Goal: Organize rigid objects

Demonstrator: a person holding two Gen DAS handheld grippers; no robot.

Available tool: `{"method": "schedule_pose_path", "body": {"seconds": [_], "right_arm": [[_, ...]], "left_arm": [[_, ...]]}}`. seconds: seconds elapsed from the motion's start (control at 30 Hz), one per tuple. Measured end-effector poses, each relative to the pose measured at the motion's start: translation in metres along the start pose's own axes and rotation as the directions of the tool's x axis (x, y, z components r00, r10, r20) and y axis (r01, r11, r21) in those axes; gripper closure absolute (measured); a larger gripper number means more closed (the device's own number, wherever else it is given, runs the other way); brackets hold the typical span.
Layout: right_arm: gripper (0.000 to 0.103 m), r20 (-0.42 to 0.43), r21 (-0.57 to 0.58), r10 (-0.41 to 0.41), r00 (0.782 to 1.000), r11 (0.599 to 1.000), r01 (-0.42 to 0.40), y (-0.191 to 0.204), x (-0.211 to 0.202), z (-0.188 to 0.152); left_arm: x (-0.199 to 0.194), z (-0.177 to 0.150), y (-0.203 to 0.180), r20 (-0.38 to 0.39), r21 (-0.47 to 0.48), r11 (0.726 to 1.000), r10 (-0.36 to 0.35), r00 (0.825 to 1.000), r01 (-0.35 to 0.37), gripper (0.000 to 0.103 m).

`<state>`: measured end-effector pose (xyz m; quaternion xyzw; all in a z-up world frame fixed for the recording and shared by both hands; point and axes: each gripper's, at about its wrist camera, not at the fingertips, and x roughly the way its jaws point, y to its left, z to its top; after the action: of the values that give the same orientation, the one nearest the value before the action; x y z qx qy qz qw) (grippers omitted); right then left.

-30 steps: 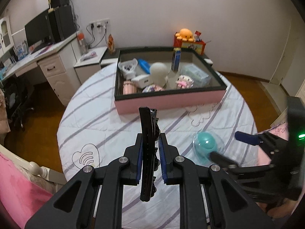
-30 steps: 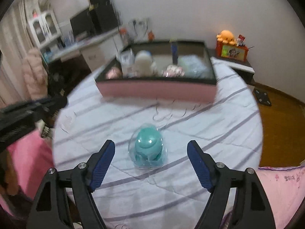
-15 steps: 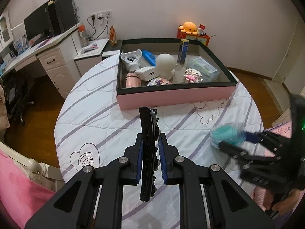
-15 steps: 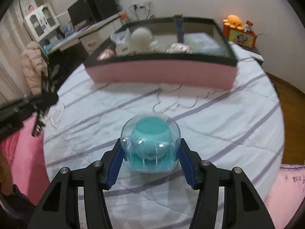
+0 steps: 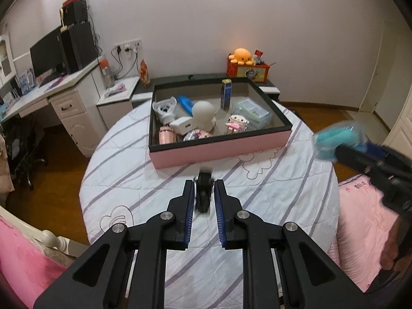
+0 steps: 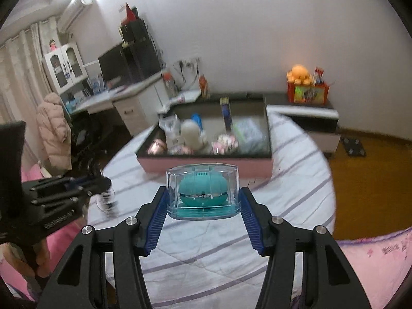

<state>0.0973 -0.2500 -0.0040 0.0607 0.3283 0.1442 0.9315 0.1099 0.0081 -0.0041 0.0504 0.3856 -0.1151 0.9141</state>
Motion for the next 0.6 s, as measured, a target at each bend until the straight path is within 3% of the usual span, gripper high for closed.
{"method": "schedule_pose_path", "body": {"seconds": [0.2, 0.37, 0.43, 0.5, 0.6], "right_arm": [[0.046, 0.091, -0.023, -0.004, 0.996, 1.0, 0.006, 0.012, -0.03, 0.009], [0.046, 0.081, -0.019, -0.001, 0.997, 1.0, 0.003, 0.012, -0.029, 0.005], [0.046, 0.063, -0.011, -0.002, 0.998, 1.0, 0.003, 0.009, -0.023, 0.003], [0.046, 0.044, -0.003, -0.006, 0.999, 1.0, 0.006, 0.005, -0.016, 0.001], [0.046, 0.01, 0.01, 0.0, 1.0, 1.0, 0.0, -0.002, -0.005, -0.003]], "left_arm": [[-0.016, -0.001, -0.003, 0.05, 0.015, 1.0, -0.009, 0.999, 0.008, 0.088], [-0.008, -0.006, 0.003, 0.02, -0.001, 1.0, -0.001, 1.0, 0.001, 0.085], [0.003, -0.009, 0.003, -0.013, -0.004, 1.0, -0.014, 1.0, 0.014, 0.074], [0.02, -0.012, 0.0, -0.061, -0.007, 0.999, -0.045, 0.997, 0.044, 0.039], [0.049, -0.016, -0.012, -0.119, 0.007, 0.998, -0.057, 0.991, 0.058, 0.03]]}}
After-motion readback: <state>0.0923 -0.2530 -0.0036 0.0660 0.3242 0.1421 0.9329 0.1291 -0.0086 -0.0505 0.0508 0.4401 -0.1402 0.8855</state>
